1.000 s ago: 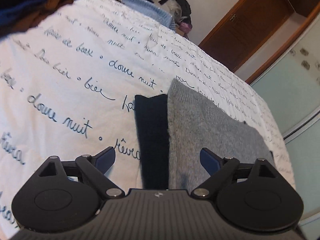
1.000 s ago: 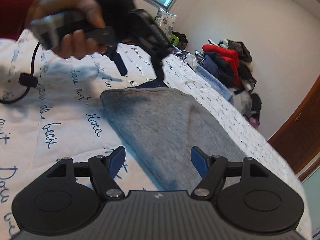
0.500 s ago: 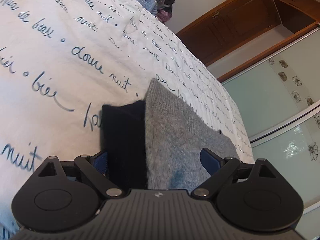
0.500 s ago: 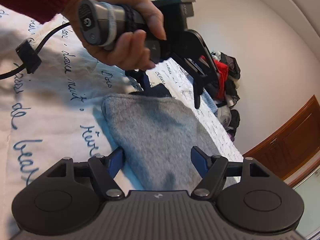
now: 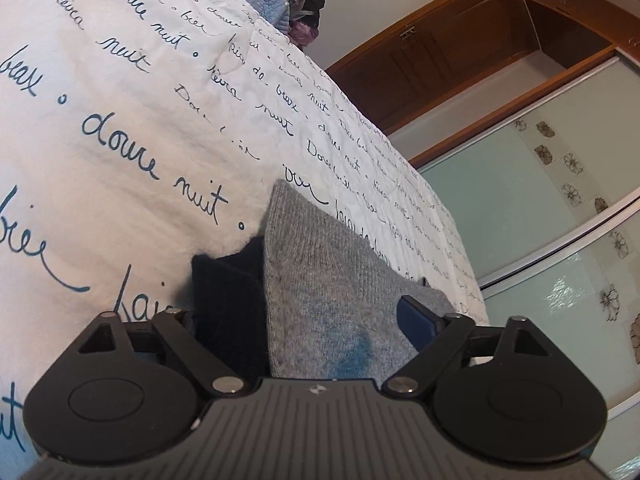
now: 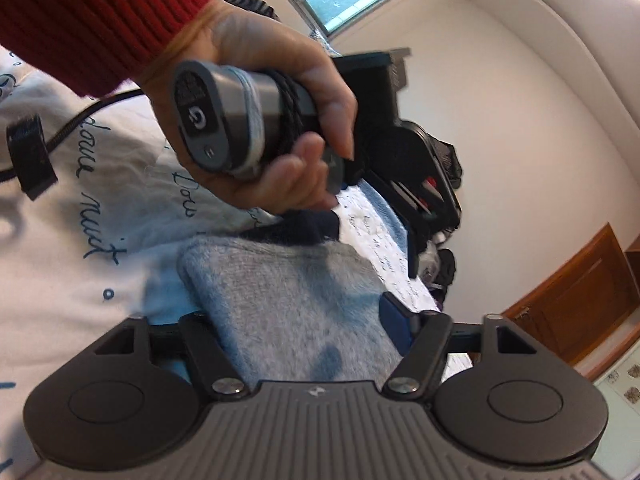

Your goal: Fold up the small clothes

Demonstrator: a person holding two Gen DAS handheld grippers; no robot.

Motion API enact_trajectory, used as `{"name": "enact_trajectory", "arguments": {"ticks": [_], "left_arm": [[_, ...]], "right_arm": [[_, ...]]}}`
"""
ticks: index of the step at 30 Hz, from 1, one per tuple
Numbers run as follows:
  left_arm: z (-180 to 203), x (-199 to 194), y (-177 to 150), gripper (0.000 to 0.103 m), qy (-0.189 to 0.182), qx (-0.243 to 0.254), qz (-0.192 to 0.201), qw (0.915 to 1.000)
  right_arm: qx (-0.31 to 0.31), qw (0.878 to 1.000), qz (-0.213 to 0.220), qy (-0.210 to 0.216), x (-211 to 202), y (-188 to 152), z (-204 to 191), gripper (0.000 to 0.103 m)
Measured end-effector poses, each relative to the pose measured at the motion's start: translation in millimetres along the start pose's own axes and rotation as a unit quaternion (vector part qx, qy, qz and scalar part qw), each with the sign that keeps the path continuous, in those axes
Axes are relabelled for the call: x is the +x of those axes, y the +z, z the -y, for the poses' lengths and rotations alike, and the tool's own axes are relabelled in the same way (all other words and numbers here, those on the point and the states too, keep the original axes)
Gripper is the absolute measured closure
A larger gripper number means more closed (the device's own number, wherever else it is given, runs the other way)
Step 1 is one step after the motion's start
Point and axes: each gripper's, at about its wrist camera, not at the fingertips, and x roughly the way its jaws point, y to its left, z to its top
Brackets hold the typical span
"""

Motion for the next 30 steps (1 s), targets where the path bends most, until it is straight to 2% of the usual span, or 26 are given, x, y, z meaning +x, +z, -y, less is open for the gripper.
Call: {"name": "enact_trajectory", "arguments": {"ticks": [1,3,6,7,9,12,15,20,30], "left_arm": [[1.4,1.4,-0.4,0.024,0.006,0.004,-0.001,1.0],[4.0,3.5,-0.7,0.04,0.02,0.009,-0.002,0.9997],[0.8,2.5,-1.3,0.057,0.035,0.003,0.0,0.9994],[-1.8,1.3,-1.6,0.059,0.034,-0.004,0.004,0.9994],[-7.4,-0.5,-2.1,0.074,0.038,-0.017,0.01,0.9991],[-13.9,-2.8,-3.4,0.083,0.046,-0.031,0.016,0.9983],[-6.3,-7.1,-6.7,0.084,0.065,-0.018,0.027,0.9974],[25.5,-14.3,-12.7,0.086,0.111,0.043,0.045,0.9918],[74.4,-29.8,-16.2,0.089,0.126,0.074,0.074,0.9864]], "right_arm": [[0.002,1.0,0.0,0.008,0.8,0.4,0.0,0.048],[0.003,1.0,0.001,0.019,1.4,1.5,-2.4,0.069],[-0.01,1.0,0.008,0.02,-3.8,0.3,-10.5,0.081],[-0.012,1.0,0.011,0.02,-5.2,0.4,-11.9,0.083],[-0.013,1.0,0.014,0.023,-8.7,0.2,-12.9,0.086],[-0.005,0.999,0.017,0.032,-10.6,-3.1,-8.3,0.089],[0.009,0.999,0.025,0.036,-22.7,-7.5,-4.5,0.091],[0.063,0.996,0.038,0.052,-29.4,-7.7,18.8,0.093],[0.132,0.988,0.06,0.045,-41.6,-23.2,59.4,0.095]]}}
